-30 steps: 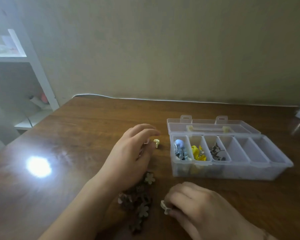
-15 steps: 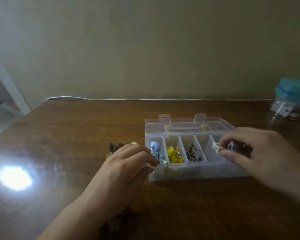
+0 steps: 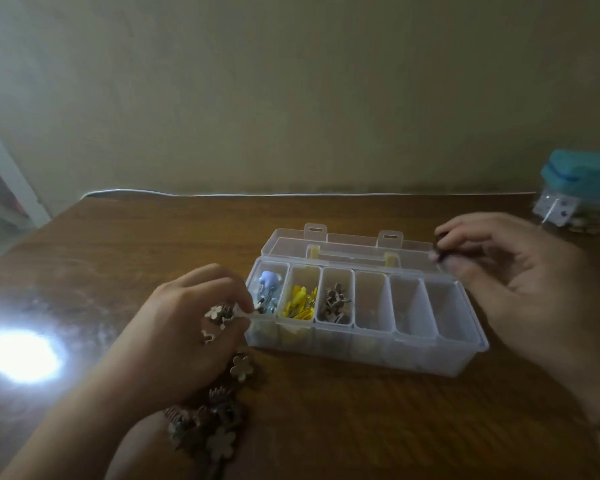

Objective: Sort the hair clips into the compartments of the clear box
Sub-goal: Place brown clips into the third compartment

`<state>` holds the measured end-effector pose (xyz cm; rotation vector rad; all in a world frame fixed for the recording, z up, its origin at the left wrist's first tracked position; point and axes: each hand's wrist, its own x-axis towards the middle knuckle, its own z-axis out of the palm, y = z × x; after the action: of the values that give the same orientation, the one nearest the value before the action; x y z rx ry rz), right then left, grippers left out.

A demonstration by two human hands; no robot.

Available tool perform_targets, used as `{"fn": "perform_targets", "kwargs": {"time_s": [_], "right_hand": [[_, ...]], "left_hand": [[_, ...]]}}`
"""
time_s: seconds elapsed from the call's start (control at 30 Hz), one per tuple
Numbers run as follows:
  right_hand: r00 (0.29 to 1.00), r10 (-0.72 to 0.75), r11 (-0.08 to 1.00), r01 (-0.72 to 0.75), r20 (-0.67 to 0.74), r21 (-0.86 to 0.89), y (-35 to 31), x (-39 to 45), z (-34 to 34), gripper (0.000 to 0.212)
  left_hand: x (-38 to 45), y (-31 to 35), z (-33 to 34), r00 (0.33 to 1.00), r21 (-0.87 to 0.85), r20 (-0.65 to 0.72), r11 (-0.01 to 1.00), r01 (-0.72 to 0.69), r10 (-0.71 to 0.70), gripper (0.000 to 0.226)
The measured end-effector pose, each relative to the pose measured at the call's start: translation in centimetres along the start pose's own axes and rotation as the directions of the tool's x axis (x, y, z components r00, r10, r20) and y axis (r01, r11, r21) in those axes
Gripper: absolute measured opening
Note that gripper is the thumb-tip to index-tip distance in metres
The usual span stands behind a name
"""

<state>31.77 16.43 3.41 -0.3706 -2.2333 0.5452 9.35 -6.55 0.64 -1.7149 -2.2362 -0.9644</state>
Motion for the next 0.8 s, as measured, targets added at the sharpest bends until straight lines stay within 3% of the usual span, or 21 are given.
{"fn": "perform_targets", "kwargs": {"time_s": [0.17,0.27,0.47,0.6,0.7,0.8], "right_hand": [[0.976,-0.054,0.996,0.067,0.209,-0.057,-1.3,-1.1,3.2,0.014],[0.967,-0.023,0.991,0.055,0.253,-0.12,-0.8,-1.5,3.9,0.013],[0.931,-0.086,0.973,0.155,0.355,-0.171,-1.5,-1.6,4.6,0.031],[0.946,-0.067,0.975,0.13,0.318,-0.182,-1.9,-1.8,5.1,0.009],[0.955,0.016,0.98,0.044,0.295,-0.194,-1.5,-1.7,4.7,0.01],[0.973,0.0,0.975,0.05,0.23,-0.214,-1.0,-1.5,4.5,0.009]], "left_hand": [[0.0,-1.4,-0.8,0.97,0.079,-0.182,0.981,0.178,-0.161,0.018],[-0.2,-2.5,-0.9,0.954,0.14,-0.099,0.945,0.296,-0.284,0.023],[0.1,-4.8,1.0,0.951,0.071,0.126,0.959,0.276,-0.283,0.038],[1.1,-5.6,1.9,0.934,-0.059,0.286,0.969,0.238,-0.212,0.046],[1.5,-5.3,2.3,0.93,-0.015,0.313,0.978,0.208,-0.193,0.039],[1.7,-4.7,2.0,0.927,0.015,0.314,0.978,0.209,-0.203,0.028]]}}
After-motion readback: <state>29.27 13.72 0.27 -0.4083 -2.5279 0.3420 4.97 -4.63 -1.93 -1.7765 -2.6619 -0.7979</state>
